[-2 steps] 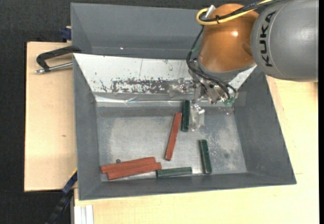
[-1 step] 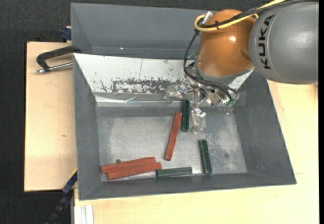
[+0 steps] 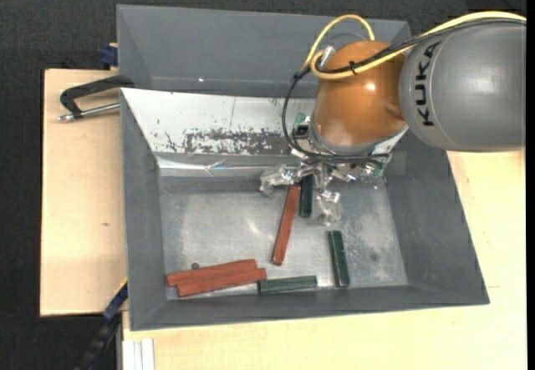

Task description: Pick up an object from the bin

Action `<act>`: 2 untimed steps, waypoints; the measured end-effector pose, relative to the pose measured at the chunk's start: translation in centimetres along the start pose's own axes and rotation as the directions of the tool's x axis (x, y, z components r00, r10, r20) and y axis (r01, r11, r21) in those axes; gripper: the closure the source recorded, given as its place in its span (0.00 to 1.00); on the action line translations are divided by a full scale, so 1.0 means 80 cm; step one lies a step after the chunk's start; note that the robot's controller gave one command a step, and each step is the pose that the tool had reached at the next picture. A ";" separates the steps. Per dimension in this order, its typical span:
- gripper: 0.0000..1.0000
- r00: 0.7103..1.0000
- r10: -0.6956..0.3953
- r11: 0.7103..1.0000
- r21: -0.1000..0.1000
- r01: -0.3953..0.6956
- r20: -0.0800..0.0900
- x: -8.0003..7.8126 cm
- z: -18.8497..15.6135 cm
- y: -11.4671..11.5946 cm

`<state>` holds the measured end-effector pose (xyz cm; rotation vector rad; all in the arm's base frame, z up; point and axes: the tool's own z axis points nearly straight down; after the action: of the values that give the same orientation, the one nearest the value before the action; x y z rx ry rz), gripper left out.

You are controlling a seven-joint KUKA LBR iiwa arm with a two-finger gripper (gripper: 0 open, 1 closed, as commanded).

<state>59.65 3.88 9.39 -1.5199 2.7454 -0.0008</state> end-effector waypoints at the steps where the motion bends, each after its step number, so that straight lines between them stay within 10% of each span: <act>1: 1.00 1.000 -0.008 1.000 -0.003 0.008 0.000 0.016 0.029 0.002; 2: 1.00 1.000 -0.008 1.000 -0.003 0.008 0.000 0.016 0.029 0.002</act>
Offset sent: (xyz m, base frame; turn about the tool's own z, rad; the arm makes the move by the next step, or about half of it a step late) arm 0.0000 0.0000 0.0000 0.0000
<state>58.85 2.86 7.10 -1.5310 2.7405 0.0029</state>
